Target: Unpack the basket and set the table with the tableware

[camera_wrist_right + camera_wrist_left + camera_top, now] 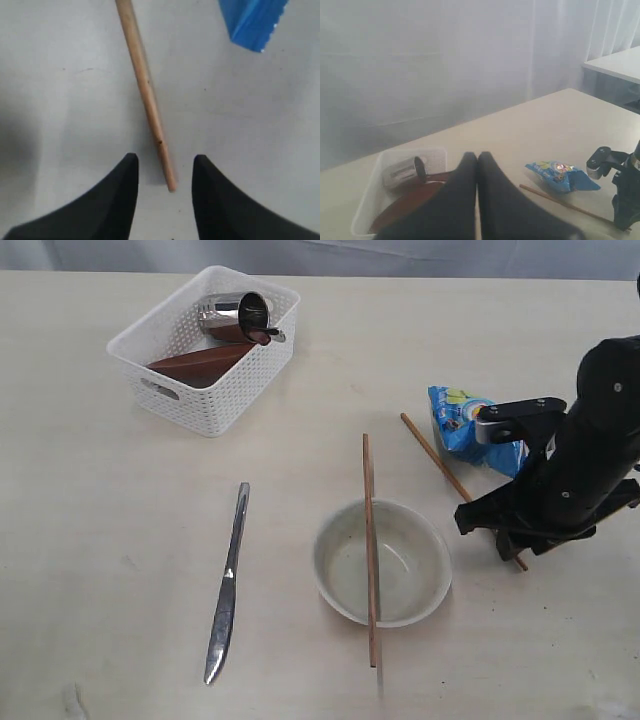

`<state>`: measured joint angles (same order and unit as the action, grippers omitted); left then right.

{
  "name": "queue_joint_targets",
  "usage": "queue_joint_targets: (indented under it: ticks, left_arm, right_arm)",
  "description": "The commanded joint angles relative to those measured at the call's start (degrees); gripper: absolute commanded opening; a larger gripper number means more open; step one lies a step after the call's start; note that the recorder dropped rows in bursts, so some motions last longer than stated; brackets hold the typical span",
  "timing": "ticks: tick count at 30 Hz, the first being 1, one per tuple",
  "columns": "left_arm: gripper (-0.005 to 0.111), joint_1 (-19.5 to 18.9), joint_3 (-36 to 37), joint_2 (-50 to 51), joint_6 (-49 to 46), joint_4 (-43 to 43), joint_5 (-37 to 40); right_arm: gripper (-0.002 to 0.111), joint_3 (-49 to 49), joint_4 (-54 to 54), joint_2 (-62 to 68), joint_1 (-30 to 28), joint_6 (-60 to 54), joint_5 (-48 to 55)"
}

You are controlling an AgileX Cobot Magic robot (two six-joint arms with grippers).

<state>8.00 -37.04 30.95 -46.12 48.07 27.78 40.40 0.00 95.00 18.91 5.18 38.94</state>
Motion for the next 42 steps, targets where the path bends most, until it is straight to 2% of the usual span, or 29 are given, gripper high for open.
queue_joint_targets:
  ticks: [1, 15, 17, 18, 20, 21, 30, 37, 42]
  left_arm:
    - [0.0, 0.0, 0.2, -0.3, 0.5, 0.3, -0.5]
    - [0.0, 0.0, 0.2, -0.3, 0.3, 0.3, -1.4]
    - [0.0, 0.0, 0.2, -0.3, 0.1, 0.3, -2.1]
    - [0.0, 0.0, 0.2, -0.3, 0.1, 0.3, -2.5]
    - [0.0, 0.0, 0.2, -0.3, 0.1, 0.3, -2.5]
    - [0.0, 0.0, 0.2, -0.3, 0.1, 0.3, -2.5]
    - [0.0, 0.0, 0.2, -0.3, 0.0, 0.3, -2.5]
    - [0.0, 0.0, 0.2, -0.3, 0.0, 0.3, -2.5]
    - [0.0, 0.0, 0.2, -0.3, 0.0, 0.3, -2.5]
  right_arm:
    - [0.036, 2.2, -0.4, 3.1, 0.1, -0.5, -1.1]
    - [0.035, 4.1, -1.5, 7.1, 0.1, -0.9, -0.3]
    - [0.027, 4.1, -1.5, 7.1, 0.1, -0.7, -0.2]
    - [0.016, 4.1, -1.5, 7.1, 0.1, -0.7, 0.4]
    - [0.001, 4.1, -1.5, 7.1, 0.1, -0.7, 1.2]
    - [0.0, 4.1, -1.5, 7.1, 0.1, -0.7, 1.3]
    - [0.0, 4.1, 1.9, 0.8, 2.6, -1.8, 5.5]
    - [0.0, 4.1, 10.4, -7.5, 3.3, -1.9, 10.9]
    - [0.0, 3.1, 12.4, -11.9, 6.3, 4.2, 12.2]
